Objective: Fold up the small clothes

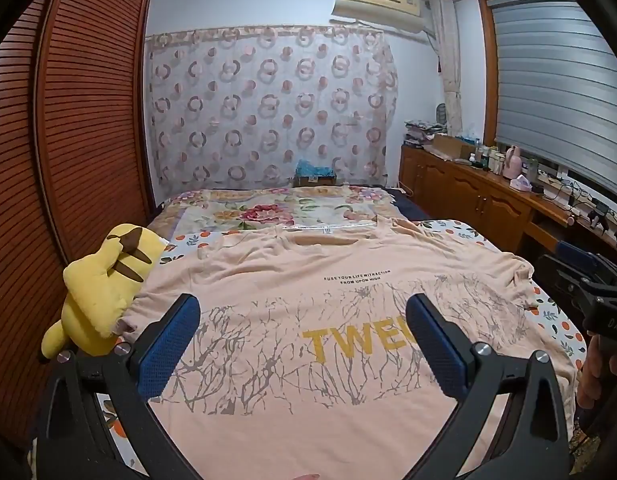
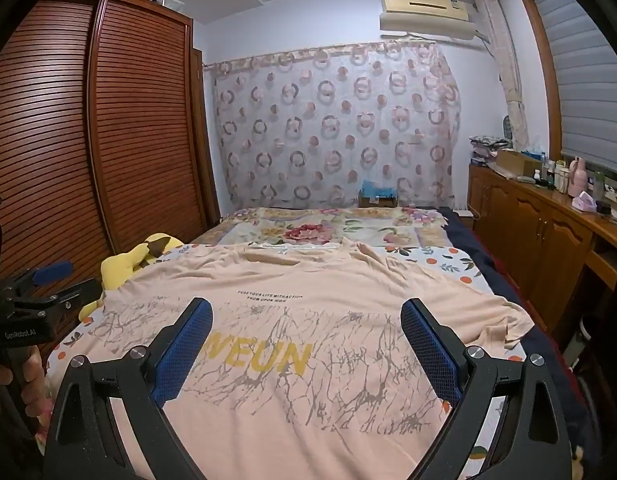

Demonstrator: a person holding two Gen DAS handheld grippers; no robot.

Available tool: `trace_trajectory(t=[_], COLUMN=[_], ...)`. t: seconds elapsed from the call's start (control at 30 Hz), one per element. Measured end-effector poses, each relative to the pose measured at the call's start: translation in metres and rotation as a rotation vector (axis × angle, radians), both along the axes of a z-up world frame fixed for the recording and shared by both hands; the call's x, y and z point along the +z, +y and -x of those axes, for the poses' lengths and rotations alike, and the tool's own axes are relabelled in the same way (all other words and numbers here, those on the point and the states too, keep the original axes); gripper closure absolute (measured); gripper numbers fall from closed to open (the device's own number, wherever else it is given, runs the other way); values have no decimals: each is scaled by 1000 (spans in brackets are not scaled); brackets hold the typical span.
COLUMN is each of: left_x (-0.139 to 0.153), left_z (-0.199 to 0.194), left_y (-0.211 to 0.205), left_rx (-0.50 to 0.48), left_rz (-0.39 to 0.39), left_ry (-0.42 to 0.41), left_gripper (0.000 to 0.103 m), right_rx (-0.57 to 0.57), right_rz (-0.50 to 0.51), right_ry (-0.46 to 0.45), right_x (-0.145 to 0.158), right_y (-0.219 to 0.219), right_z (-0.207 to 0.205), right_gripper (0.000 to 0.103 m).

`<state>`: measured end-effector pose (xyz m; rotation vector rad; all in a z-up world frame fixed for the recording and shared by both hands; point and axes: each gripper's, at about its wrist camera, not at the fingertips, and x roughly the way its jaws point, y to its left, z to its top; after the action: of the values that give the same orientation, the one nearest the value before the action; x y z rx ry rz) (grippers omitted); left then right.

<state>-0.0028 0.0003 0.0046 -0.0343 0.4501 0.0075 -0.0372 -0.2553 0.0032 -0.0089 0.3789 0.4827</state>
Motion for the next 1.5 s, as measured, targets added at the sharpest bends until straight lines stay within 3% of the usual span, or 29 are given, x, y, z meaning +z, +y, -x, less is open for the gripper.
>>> trace_trajectory(t=[1.23, 1.47, 1.5], left_x=[22, 39, 27], left_z=[6, 3, 6], left_y=[-2, 2, -2], left_rx=[-2, -5, -2], left_rz=[-16, -17, -17], left_ry=[-28, -32, -30], left_gripper=[0, 0, 0], right_rx=[3, 5, 5], right_rz=[-7, -8, -9], right_ry=[-8, -3, -2], right_x=[-2, -2, -2], right_y=[-1, 1, 2], right_z=[0, -2, -2], right_gripper=[7, 7, 7])
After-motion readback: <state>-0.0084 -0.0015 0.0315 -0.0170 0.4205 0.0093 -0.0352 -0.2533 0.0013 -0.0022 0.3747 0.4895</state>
